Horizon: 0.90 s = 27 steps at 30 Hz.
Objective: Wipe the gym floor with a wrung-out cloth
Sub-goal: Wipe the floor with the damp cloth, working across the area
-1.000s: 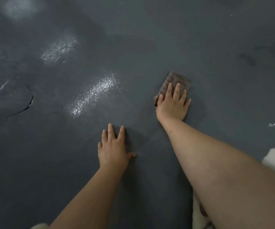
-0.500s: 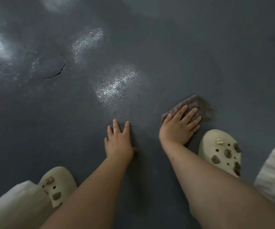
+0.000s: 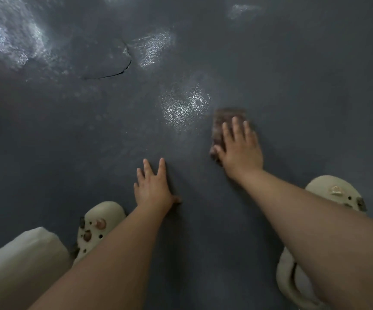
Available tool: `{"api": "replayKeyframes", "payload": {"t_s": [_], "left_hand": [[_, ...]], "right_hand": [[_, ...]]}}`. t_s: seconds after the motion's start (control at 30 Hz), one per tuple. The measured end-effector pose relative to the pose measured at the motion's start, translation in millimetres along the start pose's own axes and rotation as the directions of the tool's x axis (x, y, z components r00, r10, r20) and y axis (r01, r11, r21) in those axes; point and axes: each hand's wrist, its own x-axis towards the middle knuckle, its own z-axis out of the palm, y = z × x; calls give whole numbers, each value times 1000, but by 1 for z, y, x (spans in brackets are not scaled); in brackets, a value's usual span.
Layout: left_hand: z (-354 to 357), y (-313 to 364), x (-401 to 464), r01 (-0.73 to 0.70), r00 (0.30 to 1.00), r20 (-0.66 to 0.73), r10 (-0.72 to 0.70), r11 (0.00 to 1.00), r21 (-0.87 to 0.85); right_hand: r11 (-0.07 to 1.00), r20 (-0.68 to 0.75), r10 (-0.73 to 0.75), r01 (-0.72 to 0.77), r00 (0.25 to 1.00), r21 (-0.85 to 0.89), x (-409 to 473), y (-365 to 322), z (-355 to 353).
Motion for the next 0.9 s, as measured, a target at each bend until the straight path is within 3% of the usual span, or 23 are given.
{"api": "replayKeyframes", "payload": {"t_s": [0.13,0.4,0.67,0.8,0.9], "left_hand": [[-2,-3,1,-1,1000,8,1,1000,-7],[-15,-24,13,-81,986,-147,80,997,-3],[-46,-55,48,-94,952,-301,50,986,-135],[-54,-76,64,148,979,-114,-170,972,-183],[-55,-85,67,243,969,16,-248,931,-271]], "right_hand": [[974,-37,221,-218,975,63,33,20,-16],[925,-44,379,-377,924,56,68,-14,-17],[959,-25,284,-284,959,-1,125,-54,-33],[990,0,142,-142,990,-22,141,-92,-36],[999,39,-13,15,999,-52,138,-124,-34]]}}
